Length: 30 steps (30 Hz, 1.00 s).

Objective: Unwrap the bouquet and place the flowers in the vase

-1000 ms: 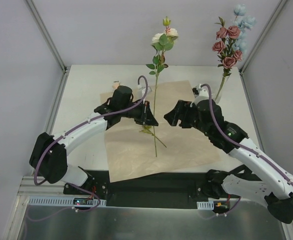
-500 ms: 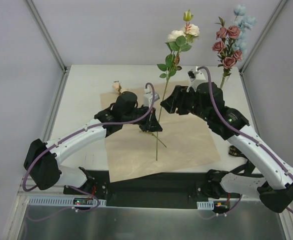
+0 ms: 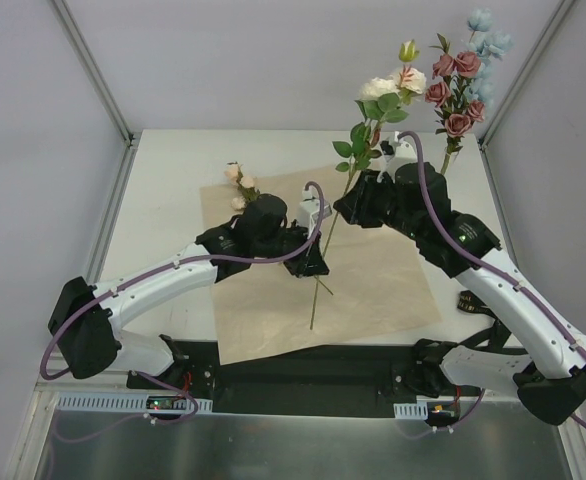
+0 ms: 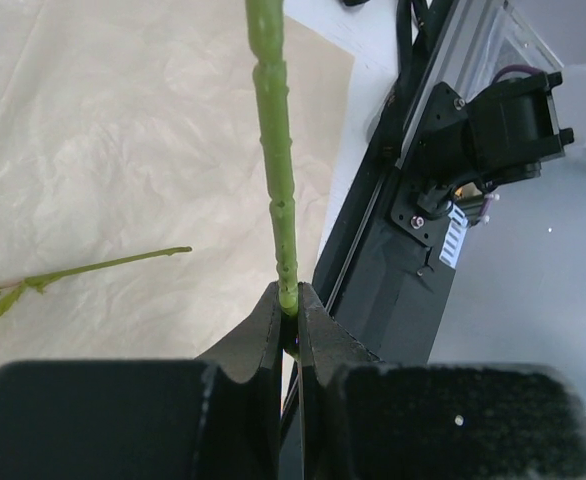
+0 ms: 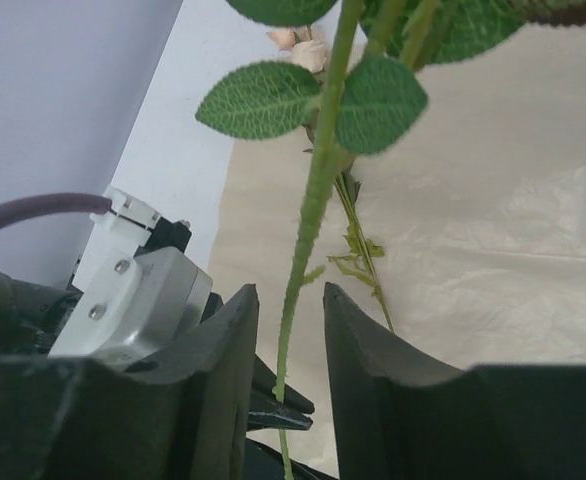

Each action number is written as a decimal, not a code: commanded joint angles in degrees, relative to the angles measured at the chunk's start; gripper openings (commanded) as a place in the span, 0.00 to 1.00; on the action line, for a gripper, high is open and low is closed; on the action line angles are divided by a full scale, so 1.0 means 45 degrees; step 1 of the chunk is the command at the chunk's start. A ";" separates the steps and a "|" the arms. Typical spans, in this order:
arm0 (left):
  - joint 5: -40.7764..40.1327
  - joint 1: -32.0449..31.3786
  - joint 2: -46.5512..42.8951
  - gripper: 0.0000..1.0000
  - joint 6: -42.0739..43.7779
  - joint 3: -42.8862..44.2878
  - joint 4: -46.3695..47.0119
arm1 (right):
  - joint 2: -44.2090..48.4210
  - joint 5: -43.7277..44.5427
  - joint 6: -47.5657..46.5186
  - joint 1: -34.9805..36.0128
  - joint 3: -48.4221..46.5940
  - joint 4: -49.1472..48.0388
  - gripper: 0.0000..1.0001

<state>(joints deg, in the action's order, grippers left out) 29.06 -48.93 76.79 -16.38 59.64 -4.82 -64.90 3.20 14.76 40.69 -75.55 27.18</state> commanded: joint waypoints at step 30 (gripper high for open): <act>-0.1614 -0.1373 -0.0444 0.00 0.1531 0.0634 -0.0628 | 0.1434 -0.0301 0.0996 -0.0135 0.1846 -0.1117 0.22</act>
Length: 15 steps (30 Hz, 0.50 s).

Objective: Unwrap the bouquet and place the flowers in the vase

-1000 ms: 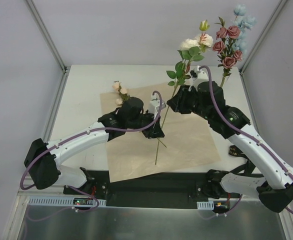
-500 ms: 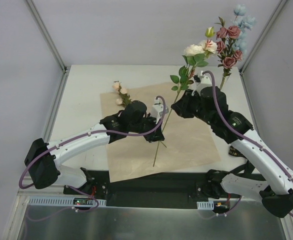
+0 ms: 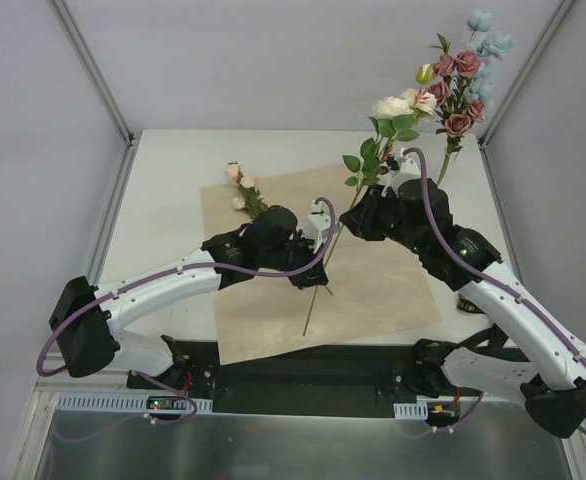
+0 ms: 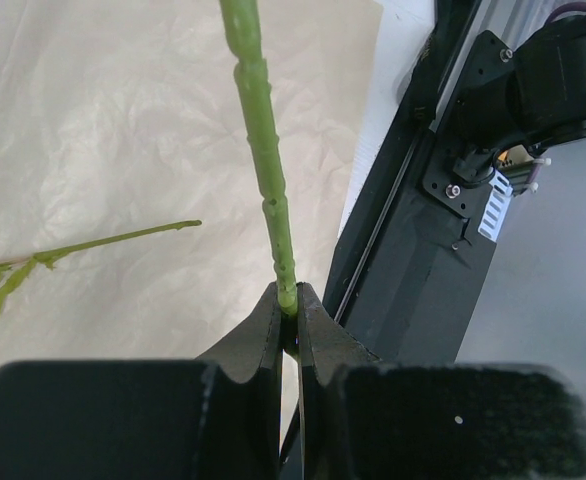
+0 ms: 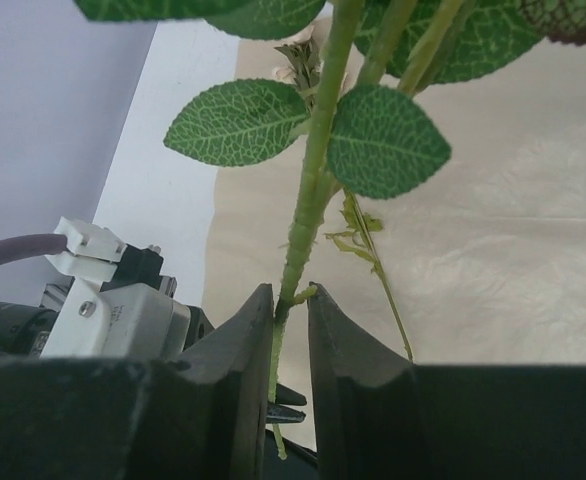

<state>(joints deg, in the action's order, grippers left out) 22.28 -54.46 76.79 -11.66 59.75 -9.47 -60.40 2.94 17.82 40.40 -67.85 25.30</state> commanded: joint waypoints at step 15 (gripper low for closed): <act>-0.0264 -0.0164 -0.0093 0.19 0.0345 0.1234 -0.0432 | 0.1897 0.1158 -0.0562 -0.0053 0.0820 -0.0933 0.00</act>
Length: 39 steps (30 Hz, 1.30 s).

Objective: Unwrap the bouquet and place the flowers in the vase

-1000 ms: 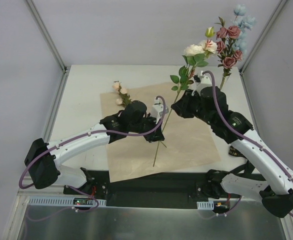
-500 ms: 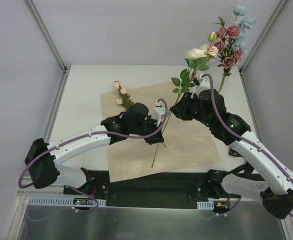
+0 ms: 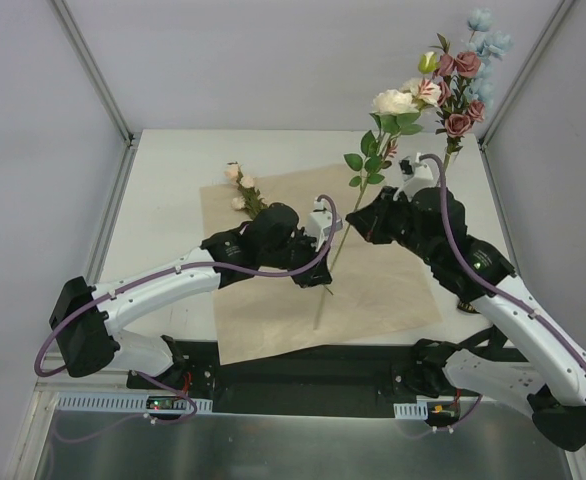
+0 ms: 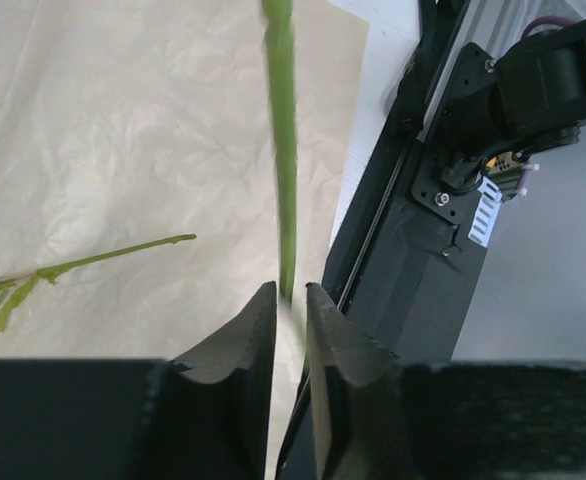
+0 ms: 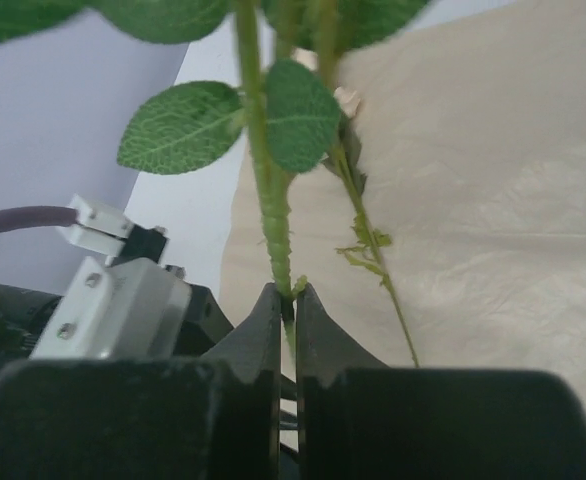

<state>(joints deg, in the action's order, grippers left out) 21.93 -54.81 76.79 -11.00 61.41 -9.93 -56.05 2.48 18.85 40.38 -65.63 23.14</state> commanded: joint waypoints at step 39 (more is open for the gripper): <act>0.0009 0.2140 -0.0229 0.71 0.0277 0.1921 -0.2207 | -0.4708 0.1501 -0.3721 -1.0868 -0.7778 -0.6273 0.00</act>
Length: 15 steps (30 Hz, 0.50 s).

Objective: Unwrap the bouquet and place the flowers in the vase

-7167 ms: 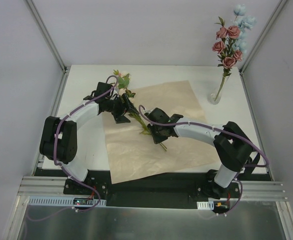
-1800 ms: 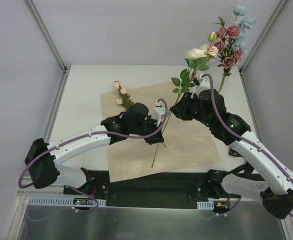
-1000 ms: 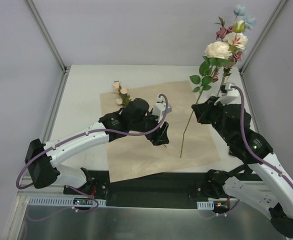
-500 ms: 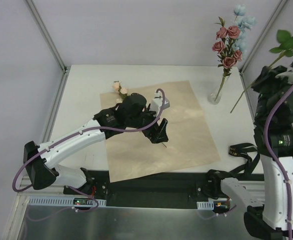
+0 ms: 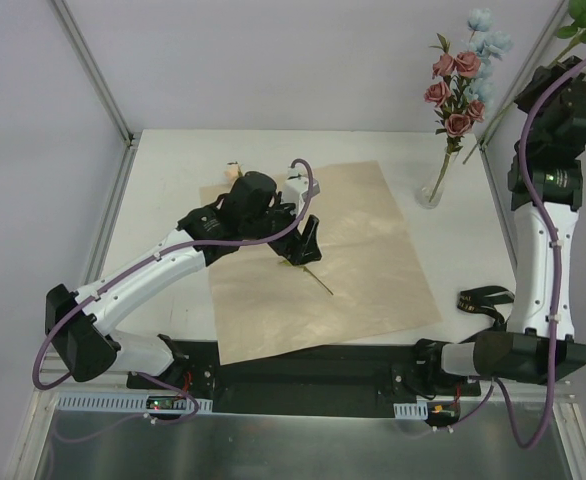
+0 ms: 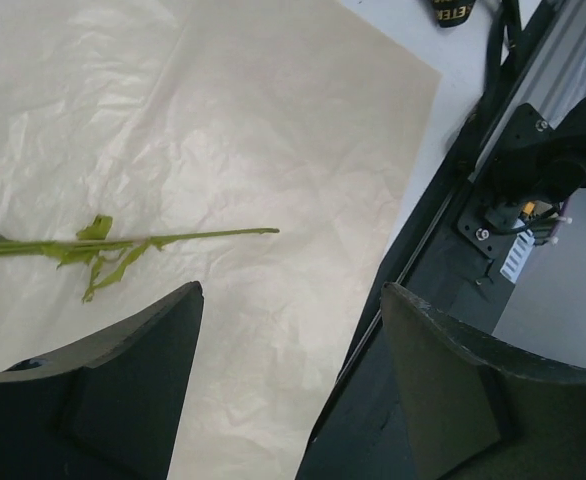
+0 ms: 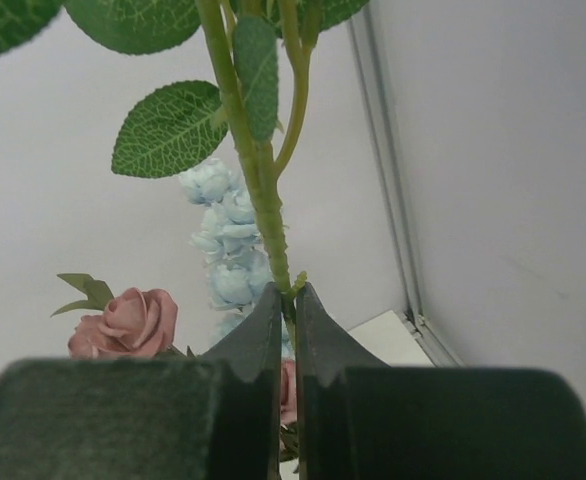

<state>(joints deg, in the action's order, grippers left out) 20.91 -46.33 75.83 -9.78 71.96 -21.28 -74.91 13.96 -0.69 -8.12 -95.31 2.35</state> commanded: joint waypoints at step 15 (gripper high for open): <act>-0.0056 0.0490 -0.0192 0.70 0.0103 -0.0660 0.0392 | -0.1184 -0.1617 0.0231 -0.0012 -0.0305 -0.3549 0.00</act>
<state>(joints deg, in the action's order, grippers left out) 20.45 -44.88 75.83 -9.76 69.38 -21.32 -81.28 8.10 0.84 -8.12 -97.25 -6.28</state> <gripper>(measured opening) 0.709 0.038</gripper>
